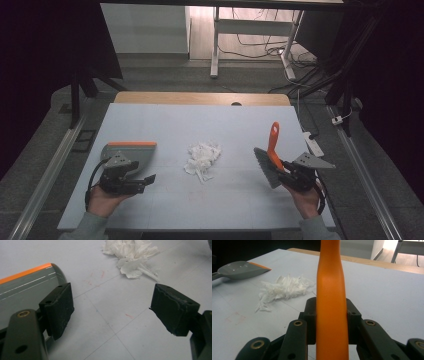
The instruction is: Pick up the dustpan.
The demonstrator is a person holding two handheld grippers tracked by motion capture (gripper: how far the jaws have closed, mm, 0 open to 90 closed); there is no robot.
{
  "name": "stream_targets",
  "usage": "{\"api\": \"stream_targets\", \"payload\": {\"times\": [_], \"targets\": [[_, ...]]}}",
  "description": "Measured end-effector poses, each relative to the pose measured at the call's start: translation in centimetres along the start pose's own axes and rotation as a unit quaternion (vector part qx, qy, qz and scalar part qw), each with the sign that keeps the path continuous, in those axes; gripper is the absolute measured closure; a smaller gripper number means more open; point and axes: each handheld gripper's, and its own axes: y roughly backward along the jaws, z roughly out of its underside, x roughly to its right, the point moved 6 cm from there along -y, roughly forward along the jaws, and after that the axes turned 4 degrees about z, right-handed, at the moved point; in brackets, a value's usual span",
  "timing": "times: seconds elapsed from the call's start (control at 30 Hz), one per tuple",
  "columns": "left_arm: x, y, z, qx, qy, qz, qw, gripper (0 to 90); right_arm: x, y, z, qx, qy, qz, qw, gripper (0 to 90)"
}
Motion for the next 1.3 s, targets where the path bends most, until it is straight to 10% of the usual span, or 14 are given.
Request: {"api": "stream_targets", "payload": {"times": [0.3, 0.53, 0.83, 1.3], "targets": [[0.7, 0.3, -1.1, -0.007, 0.001, -0.009, 0.9999, 18.5, 0.3, 0.1, 0.0, 0.003, -0.006, 0.000, 1.0000, 70.0], [0.0, 1.2, -2.1, -0.024, 0.041, -0.029, 0.9985, 18.5, 0.4, 0.1, 0.1, 0.005, -0.008, -0.002, 1.0000, 70.0], [-1.6, 3.1, -1.2, -0.034, 0.092, -0.058, 0.9935, 17.3, 0.3, 0.2, -0.1, 0.007, -0.007, -0.001, 0.9999, 70.0], [-2.6, 4.3, 0.3, -0.069, 0.111, -0.069, 0.9890, 15.2, -0.1, -0.1, 0.0, -0.001, -0.001, 0.001, 1.0000, 70.0]]}}
